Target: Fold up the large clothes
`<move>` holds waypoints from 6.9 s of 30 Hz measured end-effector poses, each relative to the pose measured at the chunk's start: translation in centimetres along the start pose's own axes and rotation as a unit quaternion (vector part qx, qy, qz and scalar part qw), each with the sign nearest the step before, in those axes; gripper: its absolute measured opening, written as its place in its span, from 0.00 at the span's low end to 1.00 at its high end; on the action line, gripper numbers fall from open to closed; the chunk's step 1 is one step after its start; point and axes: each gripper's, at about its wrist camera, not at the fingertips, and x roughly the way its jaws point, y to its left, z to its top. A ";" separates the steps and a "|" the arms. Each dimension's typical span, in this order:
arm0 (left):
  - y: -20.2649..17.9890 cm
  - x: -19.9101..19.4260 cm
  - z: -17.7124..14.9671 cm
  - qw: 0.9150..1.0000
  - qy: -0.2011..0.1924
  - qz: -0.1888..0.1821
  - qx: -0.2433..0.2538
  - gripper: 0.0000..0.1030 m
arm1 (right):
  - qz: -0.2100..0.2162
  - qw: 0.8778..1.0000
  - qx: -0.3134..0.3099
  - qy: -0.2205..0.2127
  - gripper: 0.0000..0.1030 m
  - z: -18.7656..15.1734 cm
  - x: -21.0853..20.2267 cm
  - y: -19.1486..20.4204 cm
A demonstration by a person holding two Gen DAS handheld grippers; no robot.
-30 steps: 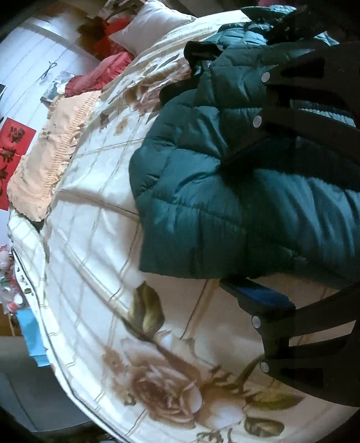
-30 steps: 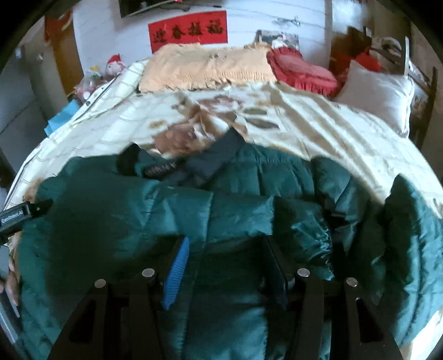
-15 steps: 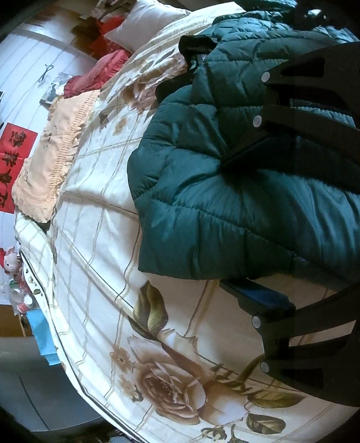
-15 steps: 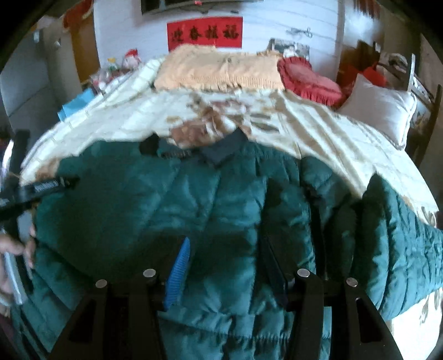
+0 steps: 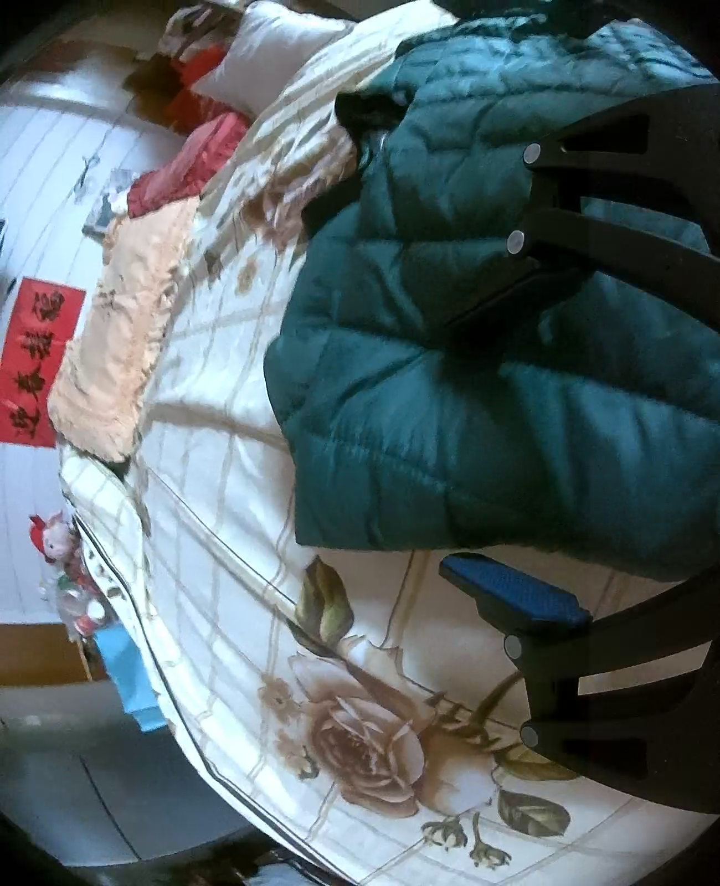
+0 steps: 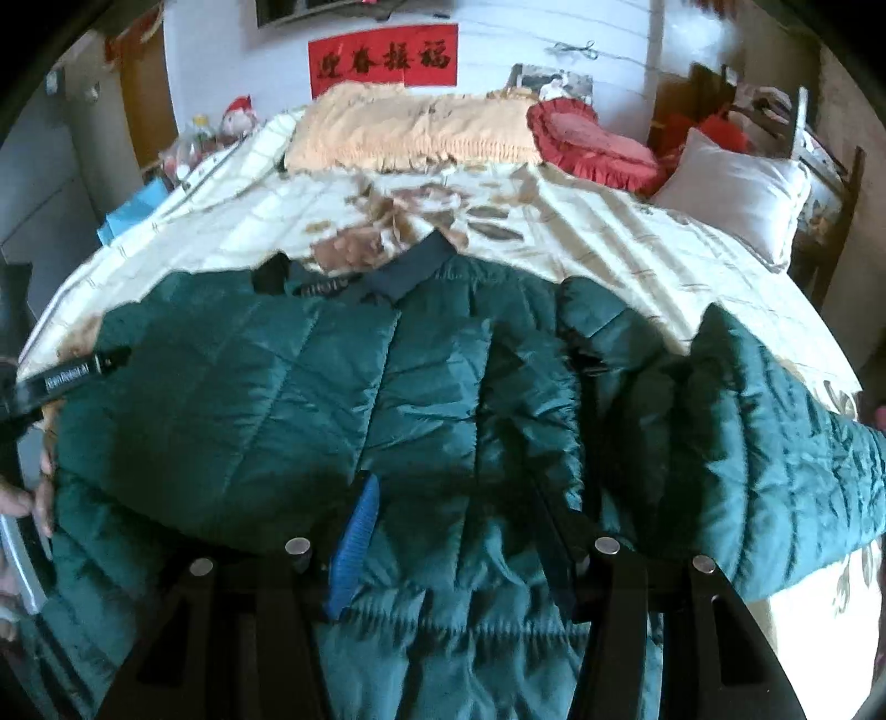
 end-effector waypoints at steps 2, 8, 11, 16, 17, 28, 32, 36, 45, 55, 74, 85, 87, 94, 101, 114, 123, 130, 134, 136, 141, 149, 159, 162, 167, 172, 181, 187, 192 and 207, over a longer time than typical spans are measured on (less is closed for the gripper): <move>-0.2 -1.2 -0.3 1.000 -0.008 -0.013 0.000 0.79 | -0.001 1.000 -0.004 -0.002 0.51 -0.1 -0.2 0.3; -1.3 -4.6 -1.2 0.999 -0.040 -0.030 0.014 0.79 | -0.019 0.999 -0.005 0.028 0.51 -1.2 2.6 0.7; -1.8 -5.8 -1.5 0.998 -0.049 -0.035 0.024 0.79 | -0.027 0.999 -0.008 0.028 0.51 -1.3 2.9 0.9; -2.8 -7.1 -2.0 0.997 -0.058 -0.039 0.034 0.79 | -0.009 1.000 0.003 0.027 0.51 -1.4 0.8 0.7; -2.7 -7.1 -2.0 0.997 -0.058 -0.040 0.035 0.79 | -0.004 1.000 0.005 0.023 0.53 -1.5 0.2 0.7; -4.3 -2.7 -4.2 0.999 0.009 -0.032 0.034 0.79 | 0.043 0.998 0.033 -0.012 0.65 -2.9 -6.0 -1.6; -4.3 -2.9 -4.2 0.999 0.011 -0.030 0.034 0.79 | 0.019 0.998 0.058 -0.029 0.65 -3.6 -7.7 -5.4; -3.6 -4.0 -4.2 0.999 0.006 -0.049 0.009 0.79 | -0.011 0.994 0.104 -0.044 0.66 -4.2 -8.8 -10.7; -3.1 -4.4 -5.4 0.998 0.004 -0.058 -0.005 0.79 | -0.102 0.974 0.200 -0.042 0.67 -4.8 -8.8 -22.7; -2.9 -4.5 -5.8 0.998 0.008 -0.060 -0.001 0.79 | -0.193 0.913 0.357 -0.027 0.68 -8.1 -6.1 -36.9; -3.7 -4.2 -6.5 0.999 0.000 -0.040 0.025 0.79 | -0.217 0.892 0.393 -0.046 0.46 -7.2 -2.5 -41.9; -3.7 -4.2 -6.5 0.999 -0.001 -0.041 0.025 0.79 | -0.186 0.911 0.353 -0.102 0.14 -4.8 -6.8 -40.4; -3.7 -4.2 -6.6 0.999 -0.001 -0.042 0.024 0.79 | -0.182 0.918 0.335 -0.113 0.14 -4.0 -7.9 -39.5; -3.7 -4.3 -6.6 0.999 -0.001 -0.041 0.025 0.79 | -0.145 0.935 0.287 -0.149 0.12 -1.8 -11.1 -35.8; -3.5 -4.4 -6.6 0.999 -0.001 -0.044 0.023 0.79 | -0.076 0.952 0.239 -0.175 0.12 0.5 -13.8 -30.4; -0.9 -7.6 -5.1 0.997 -0.026 -0.062 -0.021 0.79 | 0.058 0.982 0.102 -0.150 0.12 4.3 -13.2 -14.7; 0.6 -8.2 -5.7 0.997 -0.021 -0.067 -0.031 0.79 | 0.137 0.985 0.010 -0.104 0.12 5.1 -8.0 -1.4; 1.9 -8.7 -5.9 0.996 -0.029 -0.073 -0.041 0.79 | 0.106 0.992 -0.025 -0.072 0.20 4.9 -6.5 0.7; 1.9 -8.4 -6.0 0.995 -0.023 -0.081 -0.053 0.79 | 0.051 0.995 -0.033 -0.082 0.72 3.3 -7.1 -2.2; 1.5 -8.4 -6.1 0.995 -0.019 -0.089 -0.052 0.79 | 0.028 0.997 -0.032 -0.071 0.72 2.5 -7.1 -4.2; -1.8 -9.6 -5.9 0.988 -0.019 -0.152 -0.035 0.79 | 0.029 0.999 0.032 -0.030 0.72 0.1 -6.3 -9.3; -13.9 -9.5 -4.2 0.958 0.048 -0.280 0.038 0.79 | 0.034 0.994 0.101 -0.015 0.72 -4.4 -6.6 -13.1; -28.7 -4.9 -3.4 0.935 0.127 -0.324 0.069 0.79 | 0.001 0.992 0.117 -0.040 0.73 -6.5 -6.8 -14.9; -30.7 -4.0 -3.7 0.940 0.129 -0.309 0.071 0.79 | -0.019 0.993 0.110 -0.039 0.73 -6.4 -6.3 -15.3; -32.0 -3.0 -4.0 0.944 0.129 -0.298 0.064 0.79 | -0.032 0.992 0.114 -0.035 0.73 -6.1 -5.6 -15.8; -32.5 -2.5 -4.1 0.942 0.125 -0.306 0.058 0.73 | -0.031 0.993 0.113 -0.026 0.73 -6.2 -5.0 -15.9; -31.3 -5.4 -3.0 0.938 0.076 -0.324 0.095 0.09 | -0.024 0.992 0.125 -0.026 0.73 -6.3 -5.5 -16.0; -26.2 -7.3 -0.9 0.946 0.047 -0.313 0.064 0.07 | -0.017 0.992 0.120 -0.033 0.74 -6.1 -6.7 -15.2; -21.5 -9.4 0.3 0.952 0.019 -0.301 0.050 0.07 | -0.004 0.993 0.113 -0.042 0.78 -5.4 -7.8 -13.8; -7.3 -11.7 2.1 0.967 -0.029 -0.251 -0.016 0.07 | 0.028 0.994 0.099 -0.020 0.78 -4.0 -6.7 -10.7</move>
